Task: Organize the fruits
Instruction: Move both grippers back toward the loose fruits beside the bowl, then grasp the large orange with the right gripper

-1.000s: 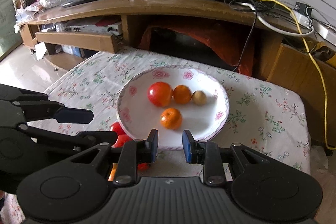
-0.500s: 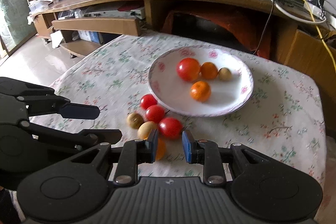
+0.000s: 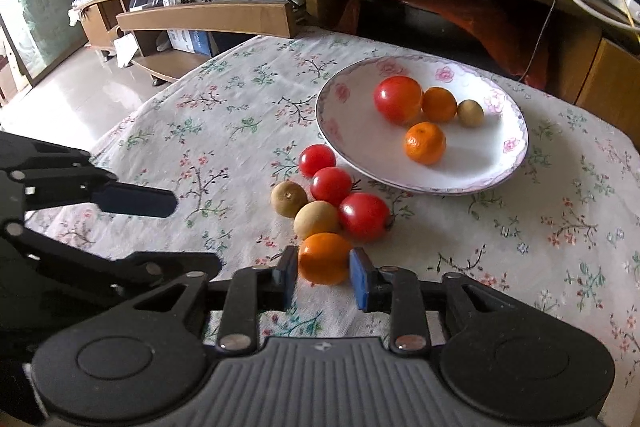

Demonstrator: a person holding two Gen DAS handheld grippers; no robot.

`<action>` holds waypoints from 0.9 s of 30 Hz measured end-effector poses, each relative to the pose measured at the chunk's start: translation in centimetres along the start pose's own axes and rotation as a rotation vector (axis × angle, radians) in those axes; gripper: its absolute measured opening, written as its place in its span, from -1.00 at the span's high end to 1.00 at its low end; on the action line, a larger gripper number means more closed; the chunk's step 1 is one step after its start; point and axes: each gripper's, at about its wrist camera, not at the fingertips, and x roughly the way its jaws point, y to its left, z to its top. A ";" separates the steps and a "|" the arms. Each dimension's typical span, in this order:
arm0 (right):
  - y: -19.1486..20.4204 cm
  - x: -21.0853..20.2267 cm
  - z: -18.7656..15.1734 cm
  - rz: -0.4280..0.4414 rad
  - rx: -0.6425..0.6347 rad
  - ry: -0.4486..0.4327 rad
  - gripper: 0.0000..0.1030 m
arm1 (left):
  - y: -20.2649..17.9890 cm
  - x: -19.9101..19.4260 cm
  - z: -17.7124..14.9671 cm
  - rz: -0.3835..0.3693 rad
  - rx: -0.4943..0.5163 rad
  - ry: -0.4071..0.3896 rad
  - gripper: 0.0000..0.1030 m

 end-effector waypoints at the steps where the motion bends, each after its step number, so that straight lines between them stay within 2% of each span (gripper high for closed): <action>1: 0.0 0.2 0.1 0.001 0.002 0.004 0.36 | 0.1 0.0 0.0 -0.001 -0.002 0.001 -0.14; 15: -0.6 2.0 0.2 0.014 0.015 0.044 0.32 | -0.5 0.8 -0.2 -0.018 0.037 0.016 -0.31; 24: -2.3 0.3 -0.6 0.000 0.057 0.044 0.32 | -0.7 1.4 0.5 -0.023 0.028 0.006 -0.30; 27: -3.0 -0.3 -1.0 -0.001 0.076 0.044 0.32 | -1.0 1.9 1.0 -0.032 0.028 0.003 -0.20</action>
